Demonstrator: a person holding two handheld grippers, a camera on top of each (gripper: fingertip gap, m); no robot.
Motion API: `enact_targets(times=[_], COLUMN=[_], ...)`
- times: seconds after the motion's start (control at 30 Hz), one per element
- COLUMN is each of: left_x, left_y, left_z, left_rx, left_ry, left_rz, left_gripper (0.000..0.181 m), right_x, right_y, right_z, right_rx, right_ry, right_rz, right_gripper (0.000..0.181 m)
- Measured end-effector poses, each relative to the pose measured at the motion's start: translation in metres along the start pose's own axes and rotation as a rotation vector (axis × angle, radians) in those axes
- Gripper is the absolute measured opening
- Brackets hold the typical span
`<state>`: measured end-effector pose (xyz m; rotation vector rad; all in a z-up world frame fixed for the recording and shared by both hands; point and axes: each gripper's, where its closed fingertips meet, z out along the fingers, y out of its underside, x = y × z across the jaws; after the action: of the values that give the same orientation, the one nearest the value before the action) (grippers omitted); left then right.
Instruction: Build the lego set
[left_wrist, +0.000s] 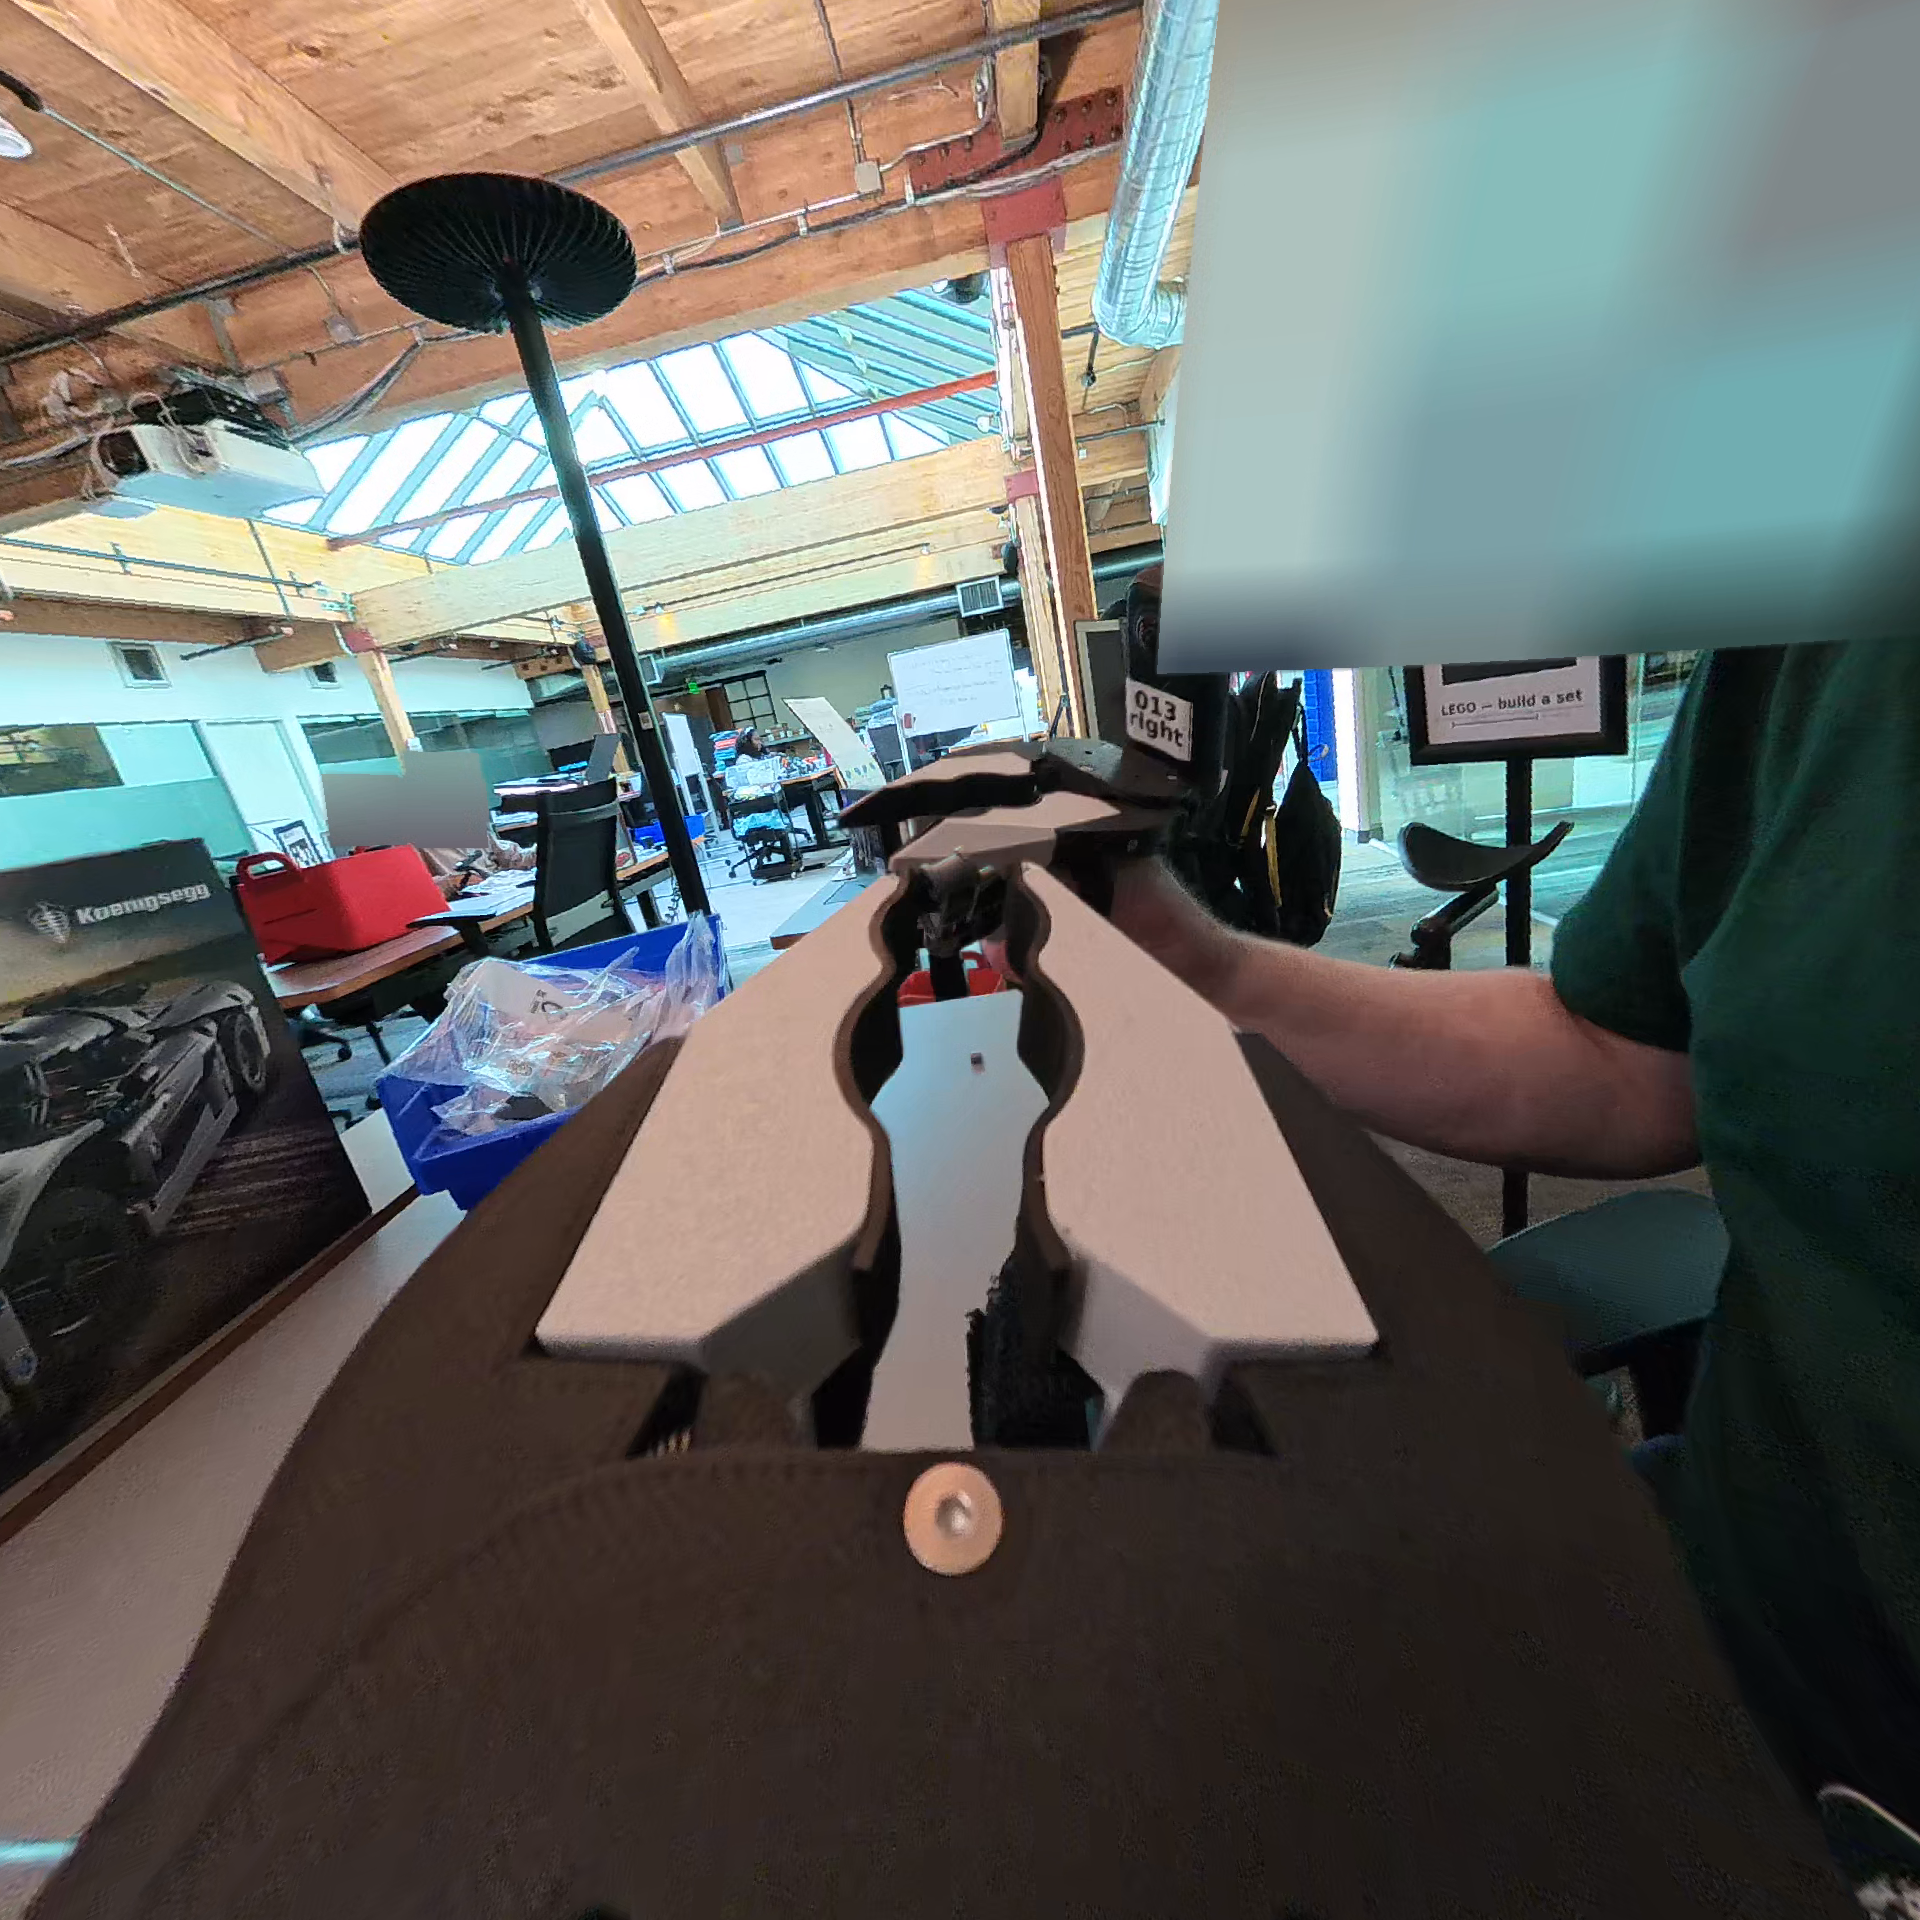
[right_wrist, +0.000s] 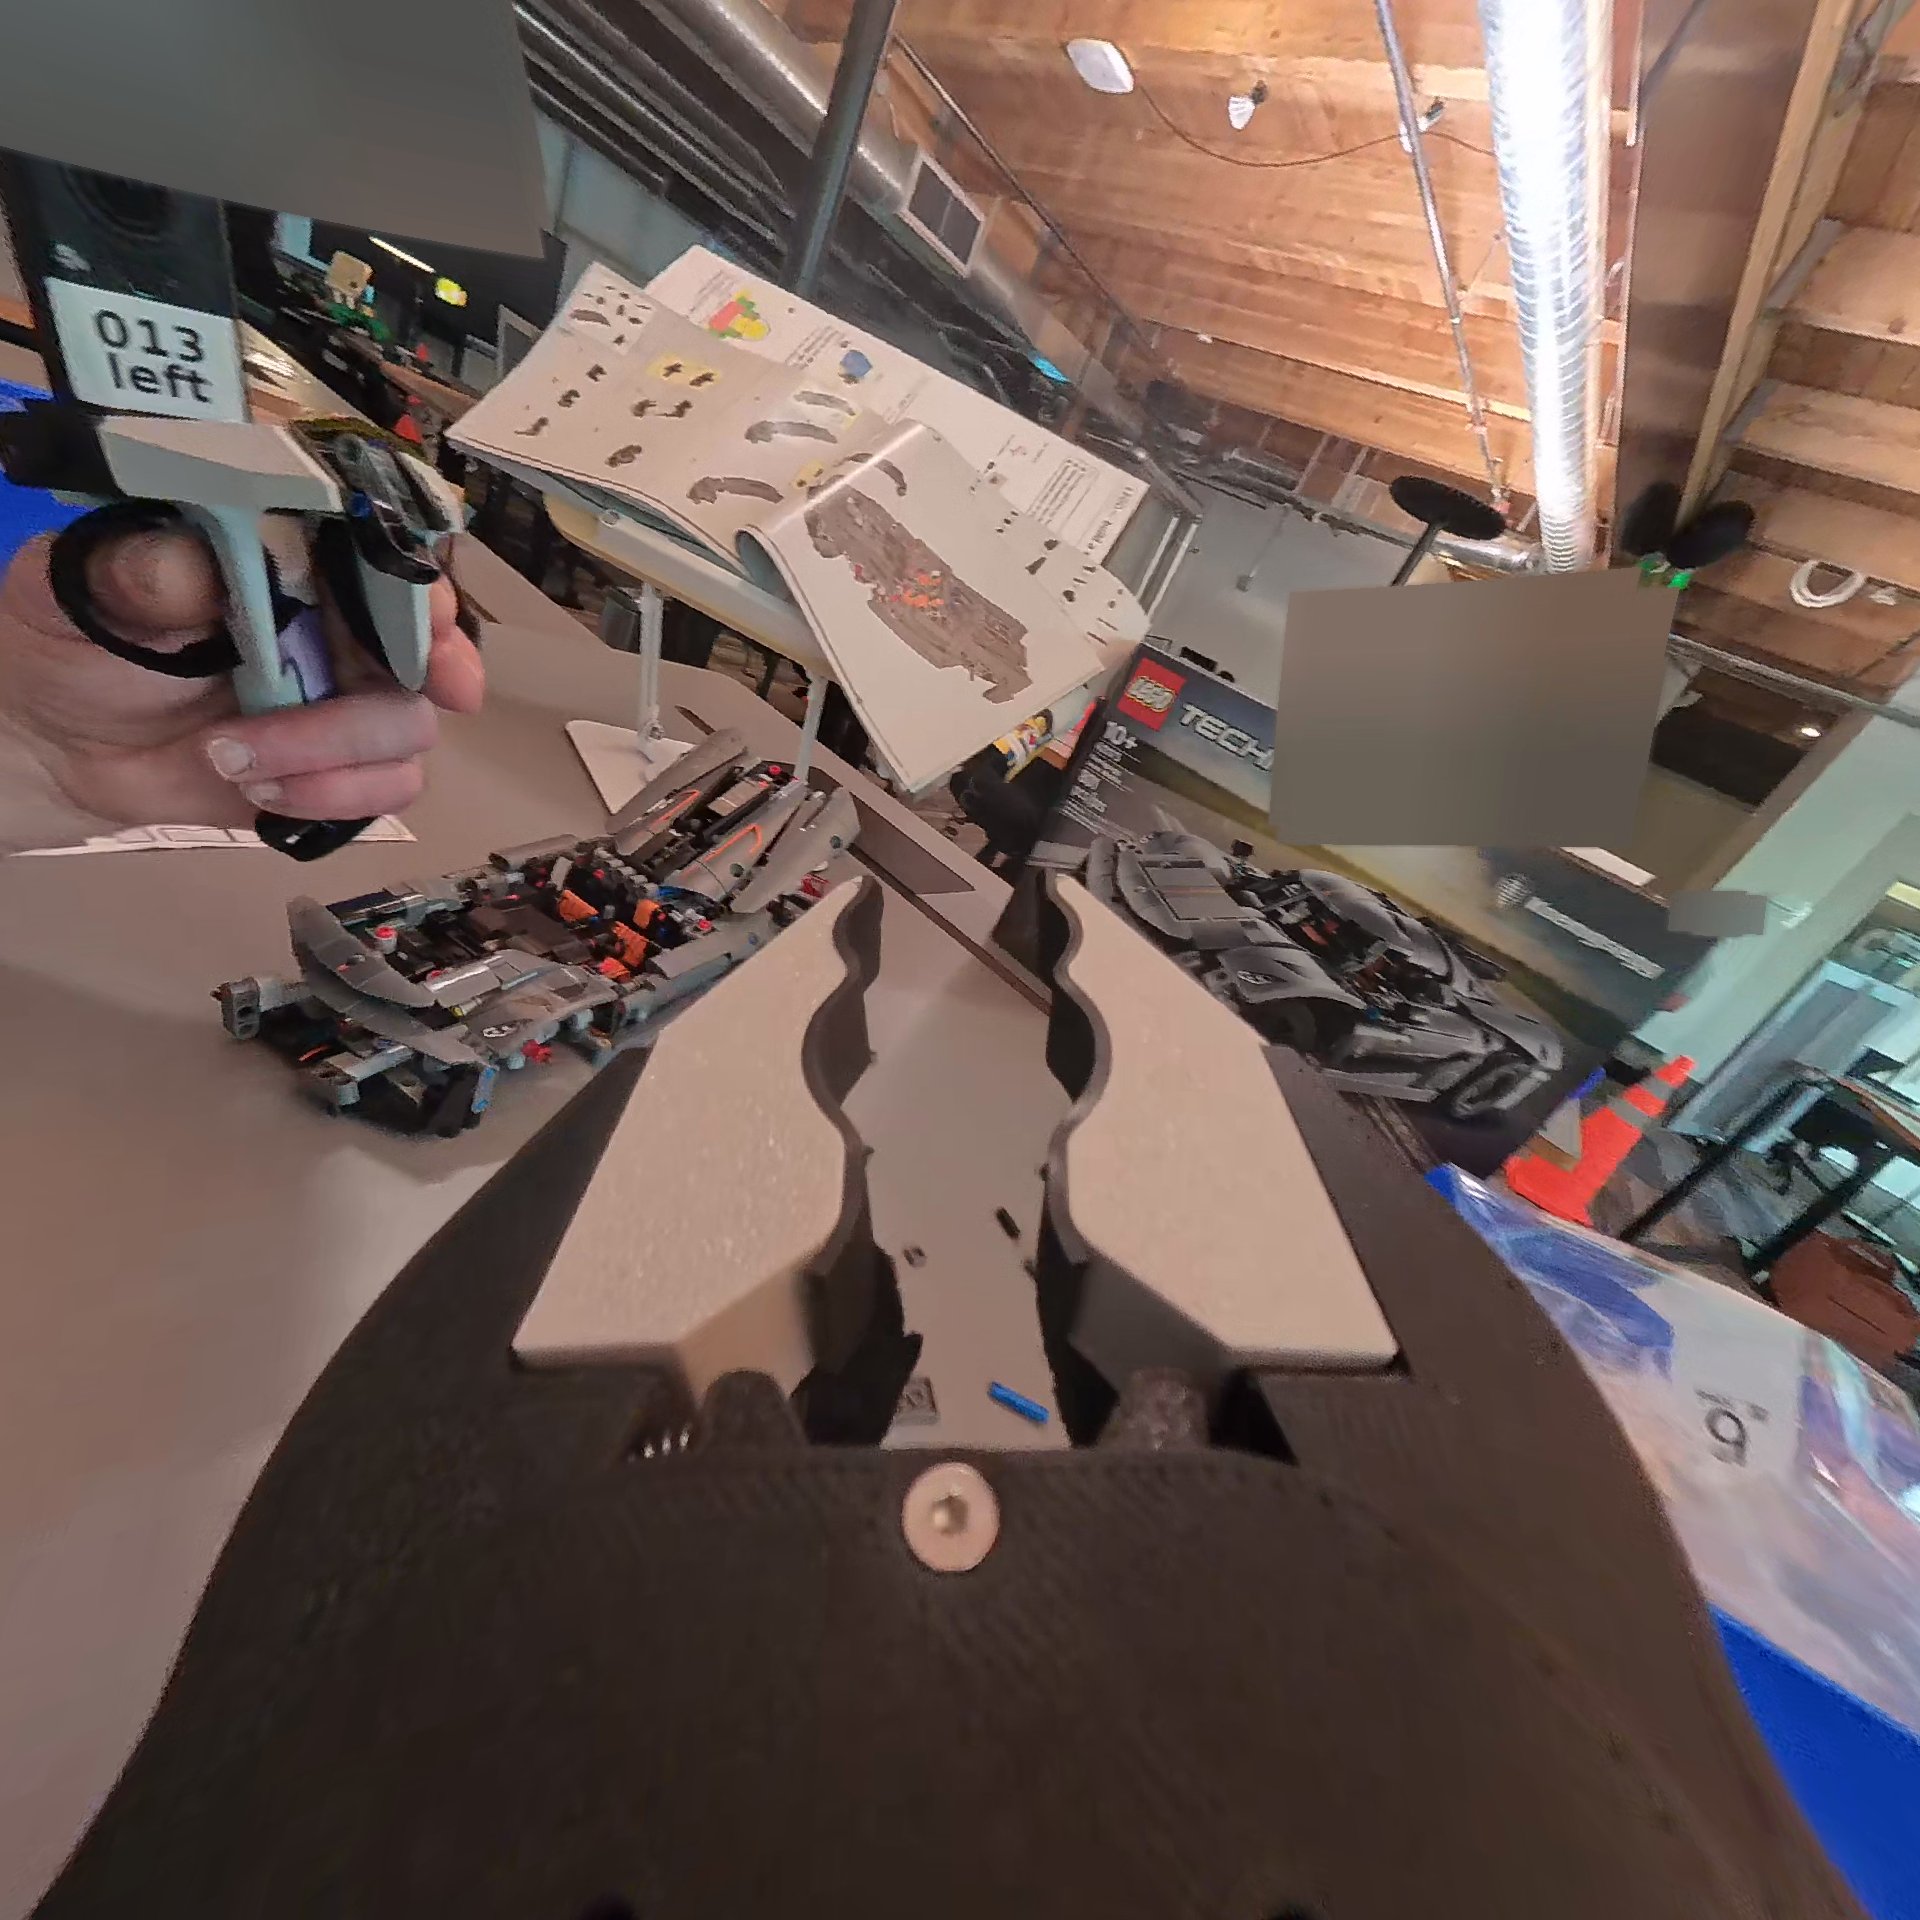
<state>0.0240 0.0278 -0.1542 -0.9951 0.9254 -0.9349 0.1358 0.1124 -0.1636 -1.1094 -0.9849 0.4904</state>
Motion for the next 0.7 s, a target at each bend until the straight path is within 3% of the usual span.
enact_targets(times=[0.17, 0.27, 0.47, 0.7], left_x=[0.011, 0.015, 0.001, -0.008], left_y=[-0.011, -0.013, 0.0, 0.018], left_z=[-0.002, -0.003, -0.012, -0.023], left_rx=[-0.019, -0.045, -0.128, -0.116], left_ry=[0.041, 0.069, 0.092, 0.097], left_rz=[0.036, 0.058, 0.04, -0.039], left_gripper=[0.014, 0.014, 0.014, 0.014], right_x=[0.029, 0.035, 0.023, 0.028], right_y=[-0.003, 0.014, 0.125, 0.206], right_z=[-0.03, -0.036, -0.033, -0.034], right_rx=[-0.024, -0.114, -0.622, -0.903], right_ry=[0.099, 0.107, -0.1, -0.387], right_rz=[0.027, 0.042, 0.175, 0.114], right_gripper=[0.028, 0.019, 0.018, 0.018])
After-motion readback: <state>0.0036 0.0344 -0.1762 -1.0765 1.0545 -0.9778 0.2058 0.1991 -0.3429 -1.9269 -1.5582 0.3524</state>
